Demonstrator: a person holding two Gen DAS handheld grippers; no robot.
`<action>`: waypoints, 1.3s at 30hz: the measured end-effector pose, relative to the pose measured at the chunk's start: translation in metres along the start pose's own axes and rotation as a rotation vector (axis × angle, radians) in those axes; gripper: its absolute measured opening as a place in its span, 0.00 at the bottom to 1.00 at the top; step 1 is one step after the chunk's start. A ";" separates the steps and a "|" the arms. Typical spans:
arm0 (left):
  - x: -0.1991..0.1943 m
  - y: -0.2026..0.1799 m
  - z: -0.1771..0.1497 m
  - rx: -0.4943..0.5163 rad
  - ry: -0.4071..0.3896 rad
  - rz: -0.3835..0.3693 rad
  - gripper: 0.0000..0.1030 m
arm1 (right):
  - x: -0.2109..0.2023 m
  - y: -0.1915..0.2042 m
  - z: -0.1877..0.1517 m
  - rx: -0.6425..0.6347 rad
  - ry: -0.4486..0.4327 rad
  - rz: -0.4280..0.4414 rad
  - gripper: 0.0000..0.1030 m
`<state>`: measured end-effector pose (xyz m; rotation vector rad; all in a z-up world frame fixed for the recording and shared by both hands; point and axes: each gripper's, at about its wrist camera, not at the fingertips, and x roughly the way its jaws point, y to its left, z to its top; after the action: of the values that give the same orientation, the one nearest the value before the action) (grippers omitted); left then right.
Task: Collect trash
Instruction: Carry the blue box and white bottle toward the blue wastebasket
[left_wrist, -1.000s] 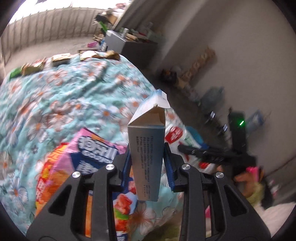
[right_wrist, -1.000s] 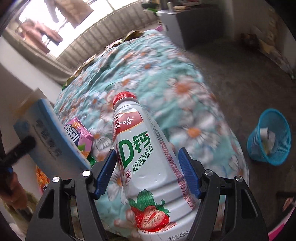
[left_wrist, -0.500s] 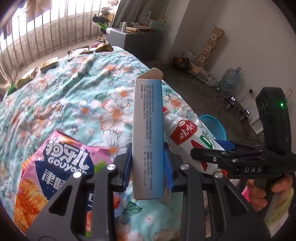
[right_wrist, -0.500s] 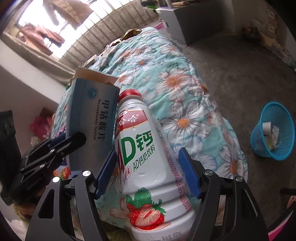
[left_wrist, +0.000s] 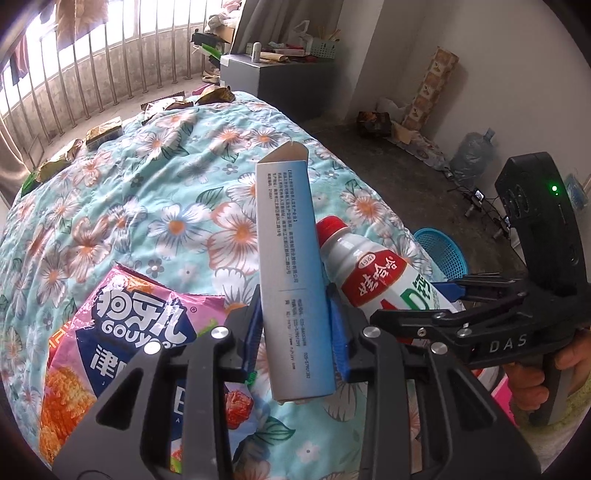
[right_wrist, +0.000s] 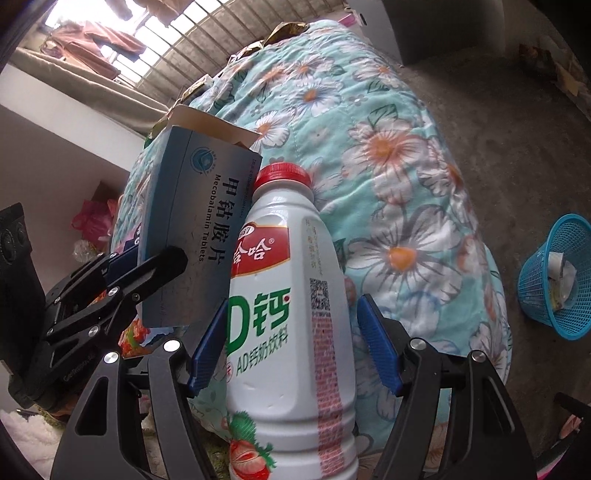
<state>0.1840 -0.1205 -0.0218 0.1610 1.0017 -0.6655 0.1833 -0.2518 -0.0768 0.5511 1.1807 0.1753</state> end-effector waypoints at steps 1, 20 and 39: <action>0.001 0.000 0.001 -0.001 0.000 0.000 0.30 | 0.002 0.001 0.001 -0.002 0.004 -0.001 0.66; 0.013 -0.010 0.006 0.037 -0.013 0.040 0.31 | -0.018 -0.021 -0.015 0.099 -0.096 -0.002 0.58; -0.006 -0.007 -0.001 0.044 -0.065 0.023 0.27 | -0.022 -0.027 -0.030 0.195 -0.173 0.088 0.57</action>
<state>0.1764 -0.1232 -0.0162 0.1880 0.9221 -0.6685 0.1435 -0.2748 -0.0796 0.7751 1.0110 0.0860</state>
